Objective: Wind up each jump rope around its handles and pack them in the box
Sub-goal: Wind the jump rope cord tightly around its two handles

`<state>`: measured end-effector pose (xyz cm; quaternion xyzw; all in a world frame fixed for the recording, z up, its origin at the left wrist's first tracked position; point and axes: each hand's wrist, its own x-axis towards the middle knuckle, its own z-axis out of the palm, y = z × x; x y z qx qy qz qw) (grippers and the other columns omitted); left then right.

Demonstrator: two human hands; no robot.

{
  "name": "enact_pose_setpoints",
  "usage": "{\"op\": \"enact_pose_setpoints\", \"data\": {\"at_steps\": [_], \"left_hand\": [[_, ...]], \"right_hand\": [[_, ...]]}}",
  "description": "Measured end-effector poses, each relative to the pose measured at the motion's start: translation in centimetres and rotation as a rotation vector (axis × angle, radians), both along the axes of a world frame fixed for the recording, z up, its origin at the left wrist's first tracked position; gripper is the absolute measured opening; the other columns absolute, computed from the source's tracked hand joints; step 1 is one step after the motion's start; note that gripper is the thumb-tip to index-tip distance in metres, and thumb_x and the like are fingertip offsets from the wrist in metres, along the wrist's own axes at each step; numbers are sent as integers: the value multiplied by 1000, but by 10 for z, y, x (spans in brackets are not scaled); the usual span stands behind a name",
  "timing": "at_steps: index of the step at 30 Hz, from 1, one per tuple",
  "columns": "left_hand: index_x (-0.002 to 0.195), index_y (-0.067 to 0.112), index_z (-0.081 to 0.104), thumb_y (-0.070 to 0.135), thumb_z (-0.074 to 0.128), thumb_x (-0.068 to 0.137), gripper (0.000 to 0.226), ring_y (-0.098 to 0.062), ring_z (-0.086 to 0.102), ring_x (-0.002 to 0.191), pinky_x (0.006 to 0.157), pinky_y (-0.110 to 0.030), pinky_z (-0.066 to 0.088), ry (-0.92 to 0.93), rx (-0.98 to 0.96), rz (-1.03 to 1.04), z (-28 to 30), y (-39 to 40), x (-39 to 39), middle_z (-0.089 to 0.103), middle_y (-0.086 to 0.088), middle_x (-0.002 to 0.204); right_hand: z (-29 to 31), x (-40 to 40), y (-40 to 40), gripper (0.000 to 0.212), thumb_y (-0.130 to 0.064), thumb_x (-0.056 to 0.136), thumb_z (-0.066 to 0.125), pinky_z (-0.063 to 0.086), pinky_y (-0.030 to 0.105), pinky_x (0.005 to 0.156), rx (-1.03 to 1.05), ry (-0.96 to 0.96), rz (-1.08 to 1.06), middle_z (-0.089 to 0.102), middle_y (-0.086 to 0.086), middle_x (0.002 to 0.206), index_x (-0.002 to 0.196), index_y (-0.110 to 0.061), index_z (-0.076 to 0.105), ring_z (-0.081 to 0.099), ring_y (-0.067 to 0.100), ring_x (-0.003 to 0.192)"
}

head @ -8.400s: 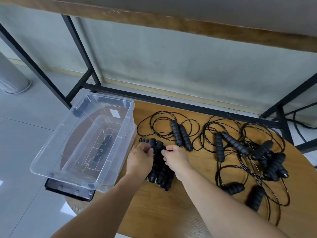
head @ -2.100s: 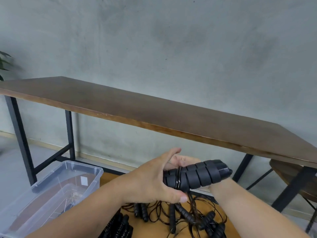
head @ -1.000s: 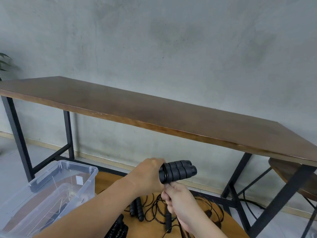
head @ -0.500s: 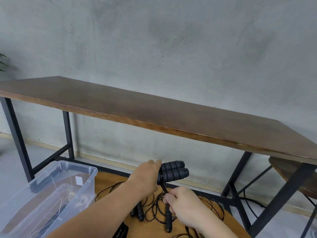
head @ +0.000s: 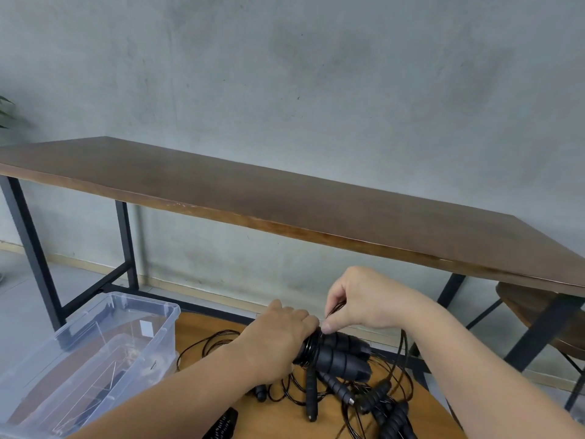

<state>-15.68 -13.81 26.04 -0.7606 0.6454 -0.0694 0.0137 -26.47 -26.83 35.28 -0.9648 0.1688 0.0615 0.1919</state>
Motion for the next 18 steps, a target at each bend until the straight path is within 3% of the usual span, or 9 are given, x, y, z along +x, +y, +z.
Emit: {"op": "enact_pose_setpoints", "data": {"at_steps": [7, 11, 14, 16, 18], "left_hand": [[119, 25, 48, 21, 65, 85, 38, -14, 49, 97, 98, -28, 33, 226, -152, -39, 16, 11, -5, 53, 7, 108], [113, 25, 50, 20, 65, 85, 32, -11, 47, 92, 92, -23, 34, 349, -195, -63, 24, 15, -9, 53, 8, 102], [114, 23, 53, 17, 64, 86, 31, -10, 48, 93, 83, -21, 38, 476, -204, -73, 32, 20, -14, 55, 7, 103], [111, 23, 55, 14, 64, 86, 29, -9, 50, 90, 78, -20, 42, 542, -226, -77, 37, 20, -17, 55, 8, 98], [110, 24, 55, 10, 63, 85, 29, -7, 51, 85, 69, -13, 39, 607, -244, -67, 39, 19, -19, 54, 11, 94]], "right_hand": [[-11, 5, -30, 19, -37, 71, 86, 51, 25, 75, 284, -105, 5, 73, -9, 79, 80, -21, 79, 64, 2, 76], [-24, 1, -41, 29, -42, 61, 86, 40, 21, 60, 533, -122, -17, 65, -3, 72, 77, -20, 76, 53, 13, 68], [-34, -1, -46, 30, -28, 63, 92, 49, 22, 58, 810, -99, -24, 67, 0, 70, 78, -15, 70, 62, 13, 62], [-43, -6, -49, 44, -37, 57, 93, 55, 24, 60, 1007, -114, 22, 69, 3, 76, 82, -12, 67, 66, 14, 66], [-60, -2, -51, 57, -47, 53, 94, 55, 22, 64, 1076, -160, 24, 71, 2, 80, 85, -9, 67, 68, 13, 70]]}}
